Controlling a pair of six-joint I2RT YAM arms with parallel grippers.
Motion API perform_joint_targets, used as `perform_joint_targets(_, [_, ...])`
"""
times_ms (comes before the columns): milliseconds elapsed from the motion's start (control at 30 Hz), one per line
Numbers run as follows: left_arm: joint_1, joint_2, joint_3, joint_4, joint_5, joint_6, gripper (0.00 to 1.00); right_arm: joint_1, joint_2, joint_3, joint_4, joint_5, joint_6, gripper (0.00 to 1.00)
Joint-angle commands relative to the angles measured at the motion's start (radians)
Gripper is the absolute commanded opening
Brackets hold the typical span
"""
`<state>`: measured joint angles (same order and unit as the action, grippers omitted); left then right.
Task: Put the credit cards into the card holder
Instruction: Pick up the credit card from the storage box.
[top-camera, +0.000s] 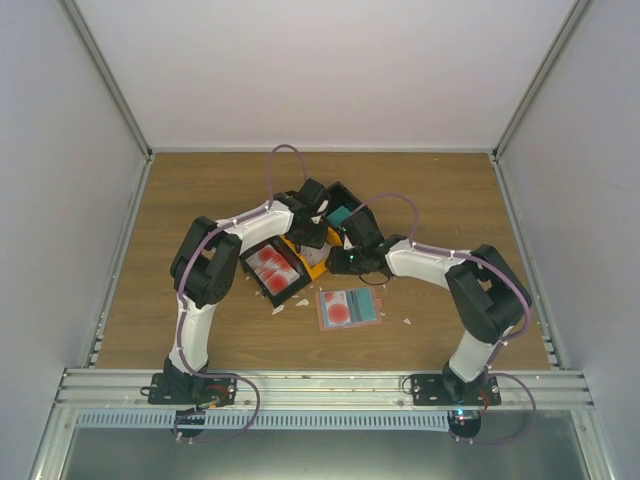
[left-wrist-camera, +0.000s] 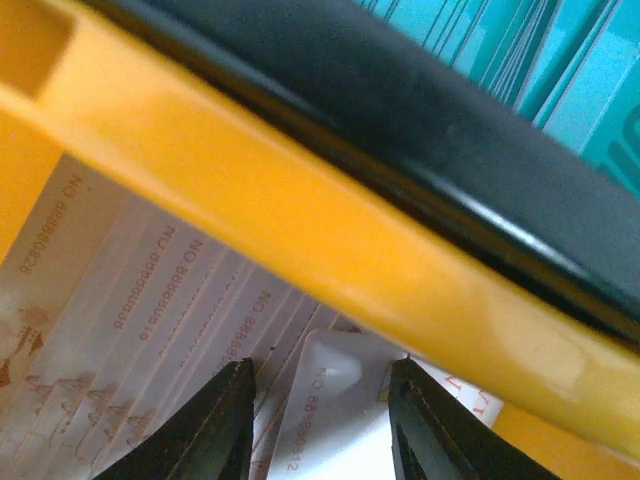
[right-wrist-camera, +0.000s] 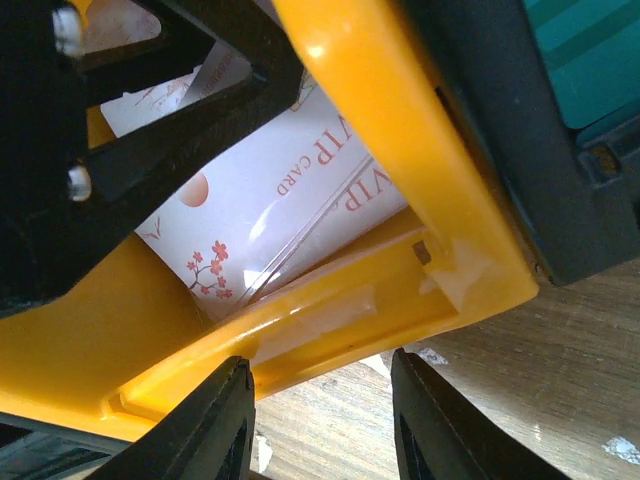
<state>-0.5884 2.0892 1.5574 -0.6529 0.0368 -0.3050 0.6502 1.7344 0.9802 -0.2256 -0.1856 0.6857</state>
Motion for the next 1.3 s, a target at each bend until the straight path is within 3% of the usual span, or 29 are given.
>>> perform_joint_targets(0, [-0.009,0.01,0.031,-0.046,0.014,-0.003,0.38,-0.006,0.025,0.033,0.01,0.0,-0.015,0.39])
perform_joint_targets(733, [-0.059,-0.123,-0.026,-0.056,0.128,-0.009,0.28,-0.006,0.021,0.036,0.018,0.007,-0.002,0.31])
perform_joint_targets(1267, [-0.076,-0.161,-0.086,-0.047,0.211,-0.034,0.27,-0.007,-0.108,-0.046,0.005,0.054,0.033,0.31])
